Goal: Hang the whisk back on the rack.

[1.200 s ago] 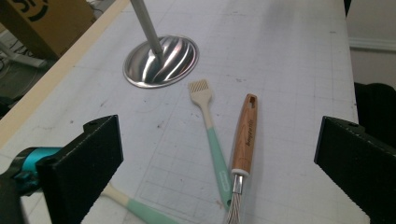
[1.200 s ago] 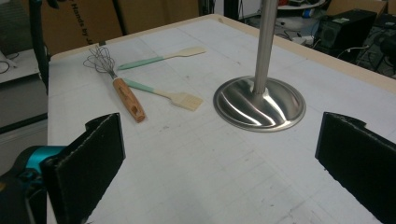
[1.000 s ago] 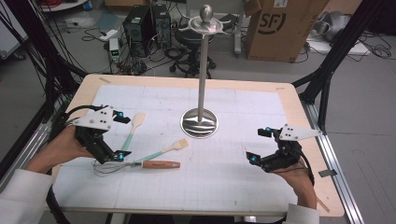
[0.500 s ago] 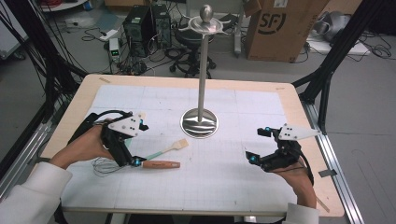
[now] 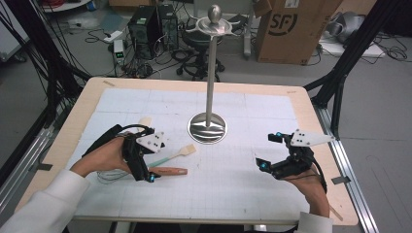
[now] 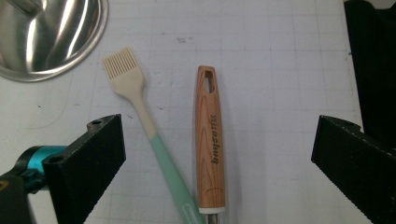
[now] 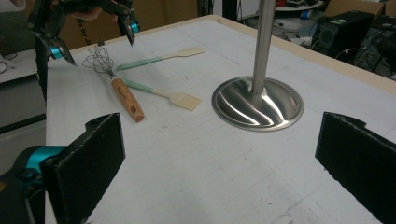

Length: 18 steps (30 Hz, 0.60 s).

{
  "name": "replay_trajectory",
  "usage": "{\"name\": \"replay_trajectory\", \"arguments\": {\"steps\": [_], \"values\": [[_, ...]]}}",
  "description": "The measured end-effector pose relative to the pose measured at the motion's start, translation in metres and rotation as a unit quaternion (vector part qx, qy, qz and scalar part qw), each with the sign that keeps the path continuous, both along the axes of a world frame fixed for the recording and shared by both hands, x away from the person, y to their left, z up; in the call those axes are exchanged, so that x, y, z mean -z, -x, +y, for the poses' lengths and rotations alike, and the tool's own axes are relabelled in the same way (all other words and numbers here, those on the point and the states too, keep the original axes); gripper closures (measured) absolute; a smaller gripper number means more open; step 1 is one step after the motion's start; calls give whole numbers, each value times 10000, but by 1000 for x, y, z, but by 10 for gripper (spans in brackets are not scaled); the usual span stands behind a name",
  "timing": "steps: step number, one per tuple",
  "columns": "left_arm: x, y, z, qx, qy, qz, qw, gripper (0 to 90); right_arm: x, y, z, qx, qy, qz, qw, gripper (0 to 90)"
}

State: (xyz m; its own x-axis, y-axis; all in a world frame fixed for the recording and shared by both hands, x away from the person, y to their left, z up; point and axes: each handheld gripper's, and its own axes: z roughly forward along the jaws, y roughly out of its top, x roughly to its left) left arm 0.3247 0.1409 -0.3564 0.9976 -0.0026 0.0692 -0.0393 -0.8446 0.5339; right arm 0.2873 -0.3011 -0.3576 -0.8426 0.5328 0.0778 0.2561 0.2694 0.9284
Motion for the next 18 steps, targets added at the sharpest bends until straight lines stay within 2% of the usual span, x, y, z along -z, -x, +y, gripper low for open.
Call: {"name": "replay_trajectory", "arguments": {"steps": [2, 5, 10, 18], "values": [[4, 0, -2, 14, -107, 42, 9999, 40, 0, 0, 0, -7, -10, -42, 10000, 2], [10, 0, -5, 54, -178, 170, 9997, 99, 0, 0, -1, 6, -2, -22, 10000, 2], [20, -1, -7, 102, -484, 300, 9983, 124, 0, 0, 0, 4, -2, 24, 10000, 2], [31, -4, -9, 43, -760, 346, 9965, 199, 1, 0, 0, 7, -2, 14, 10000, 2]]}}
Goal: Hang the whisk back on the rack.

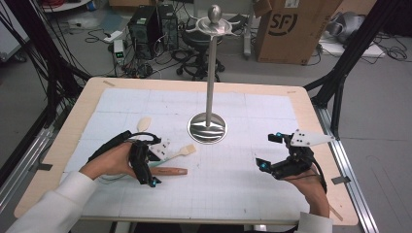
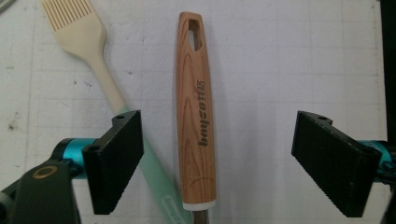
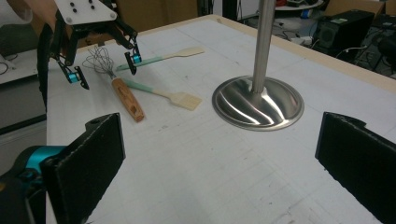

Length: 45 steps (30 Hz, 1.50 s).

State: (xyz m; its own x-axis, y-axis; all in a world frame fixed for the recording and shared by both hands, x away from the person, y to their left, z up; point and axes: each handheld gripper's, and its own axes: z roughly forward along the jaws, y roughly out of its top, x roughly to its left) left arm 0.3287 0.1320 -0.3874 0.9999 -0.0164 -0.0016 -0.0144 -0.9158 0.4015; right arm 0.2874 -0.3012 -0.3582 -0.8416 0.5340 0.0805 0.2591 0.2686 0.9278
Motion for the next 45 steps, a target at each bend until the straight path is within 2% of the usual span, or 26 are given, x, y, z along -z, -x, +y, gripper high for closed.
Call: {"name": "replay_trajectory", "arguments": {"steps": [4, 9, 12, 17, 25, 29, 31, 33, 35, 41, 45], "values": [[5, -2, -1, 2, -207, 27, 9998, 252, 0, 0, 0, -6, -8, 7, 10000, 2], [10, -3, -3, -50, -370, 257, 9990, 328, 0, 0, -1, -11, -35, -3, 10000, 2], [11, -3, -3, -75, -460, 305, 9985, 356, 0, 0, 0, -30, -36, 10, 10000, 2], [13, -4, -4, -114, -565, 261, 9980, 370, 0, 0, 1, -42, -24, -5, 10000, 2], [15, -5, -3, -167, -738, 215, 9969, 485, 0, 0, 2, -52, -31, 17, 10000, 3], [19, -3, -6, -178, -896, 27, 9958, 520, 0, 0, 2, -51, -36, 19, 10000, 2], [20, -2, -7, -130, -930, 17, 9956, 565, 0, 0, 1, -46, -34, 28, 10000, 3], [19, -3, -7, -191, -924, -4, 9955, 596, 0, 0, 1, -46, -25, 15, 10000, 2], [18, -4, -5, -235, -932, 4, 9954, 680, 0, 0, 2, -46, -33, 16, 10000, 2], [17, -3, -4, -159, -967, 38, 9952, 696, 0, -1, 2, -60, -17, 26, 10000, 2], [15, -1, -3, -31, -888, -101, 9960, 698, 0, 0, 2, -66, -28, 20, 10000, 2]]}}
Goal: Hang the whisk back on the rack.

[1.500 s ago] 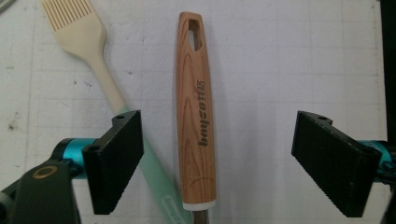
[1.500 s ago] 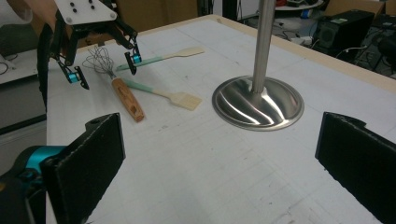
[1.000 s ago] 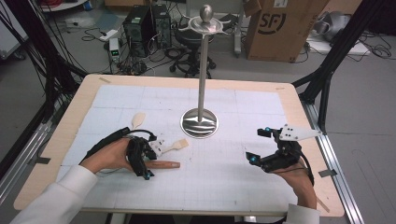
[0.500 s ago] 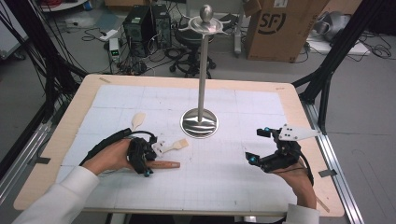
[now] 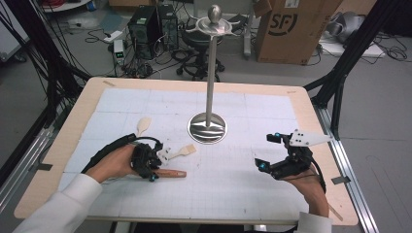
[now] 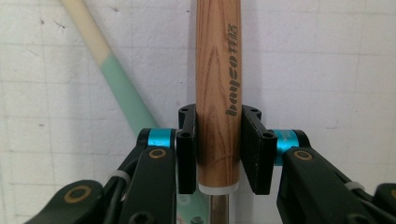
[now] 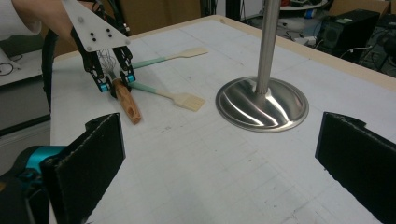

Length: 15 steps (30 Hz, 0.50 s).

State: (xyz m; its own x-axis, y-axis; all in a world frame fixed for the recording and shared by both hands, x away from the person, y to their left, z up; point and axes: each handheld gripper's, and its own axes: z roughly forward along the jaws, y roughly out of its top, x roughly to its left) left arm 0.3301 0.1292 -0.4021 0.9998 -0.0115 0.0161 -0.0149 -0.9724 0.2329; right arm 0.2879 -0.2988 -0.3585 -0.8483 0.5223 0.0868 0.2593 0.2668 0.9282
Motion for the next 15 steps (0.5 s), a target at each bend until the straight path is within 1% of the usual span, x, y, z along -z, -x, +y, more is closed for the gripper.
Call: {"name": "replay_trajectory", "arguments": {"steps": [4, 6, 7, 9, 12, 14, 15], "values": [[-10, -2, 6, -41, 362, -22, 9993, 699, 0, 0, 0, 4, -3, 13, 10000, 2], [-17, -3, 9, -58, 545, -48, 9985, 699, 0, 0, 0, -5, -4, -5, 10000, 2], [-22, -3, 12, -124, 676, -45, 9976, 699, 0, 0, 0, -12, -6, -2, 10000, 2], [-29, -3, 18, -216, 928, -57, 9954, 700, 0, 0, -1, -13, -8, -16, 10000, 3], [-42, -3, 28, -375, 1282, -15, 9910, 700, 0, 0, 0, -14, 1, -7, 10000, 2], [-50, -4, 34, -455, 1537, -24, 9871, 700, 0, 0, 0, -11, 3, -7, 10000, 2], [-54, -4, 37, -522, 1669, -9, 9846, 700, 0, 0, 1, -15, 12, -18, 10000, 2]]}}
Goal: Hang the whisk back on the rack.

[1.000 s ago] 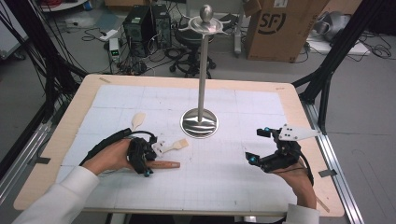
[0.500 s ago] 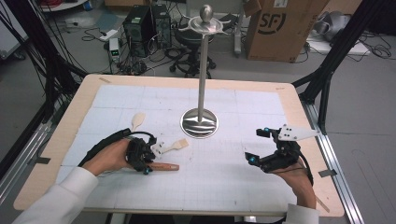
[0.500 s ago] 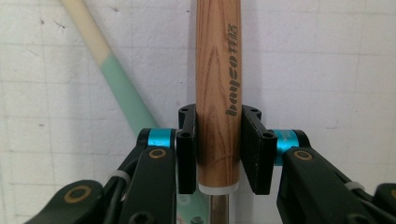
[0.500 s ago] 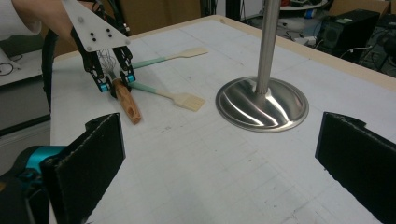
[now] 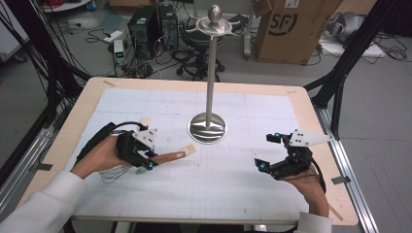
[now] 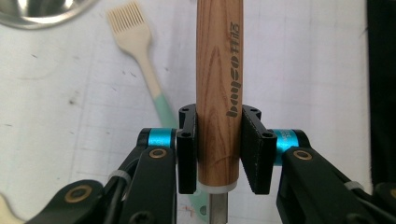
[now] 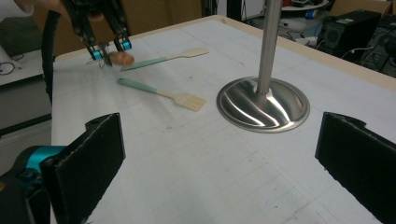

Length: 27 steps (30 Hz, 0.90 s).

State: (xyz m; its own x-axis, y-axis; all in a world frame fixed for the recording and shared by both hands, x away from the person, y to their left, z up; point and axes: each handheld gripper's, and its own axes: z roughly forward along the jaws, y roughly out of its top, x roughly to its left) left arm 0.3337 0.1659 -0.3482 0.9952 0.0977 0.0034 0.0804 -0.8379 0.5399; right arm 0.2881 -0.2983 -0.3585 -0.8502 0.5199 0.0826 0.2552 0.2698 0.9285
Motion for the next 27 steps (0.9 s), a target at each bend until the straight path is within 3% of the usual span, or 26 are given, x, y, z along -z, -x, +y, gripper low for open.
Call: {"name": "replay_trajectory", "arguments": {"steps": [4, 11, 17, 27], "values": [[-14, 0, 11, -126, 428, -31, 9990, 701, 0, 0, 1, -6, 4, 22, 10000, 2], [-33, -1, 22, -380, 973, -41, 9945, 702, 0, 0, 1, -31, 24, -23, 10000, 2], [-50, -2, 26, -459, 1324, -39, 9901, 702, 1, -2, 1, -12, 23, -22, 10000, 2], [-80, -7, 23, -527, 1767, -215, 9826, 703, 1, -2, -1, -8, -1, -9, 10000, 2]]}}
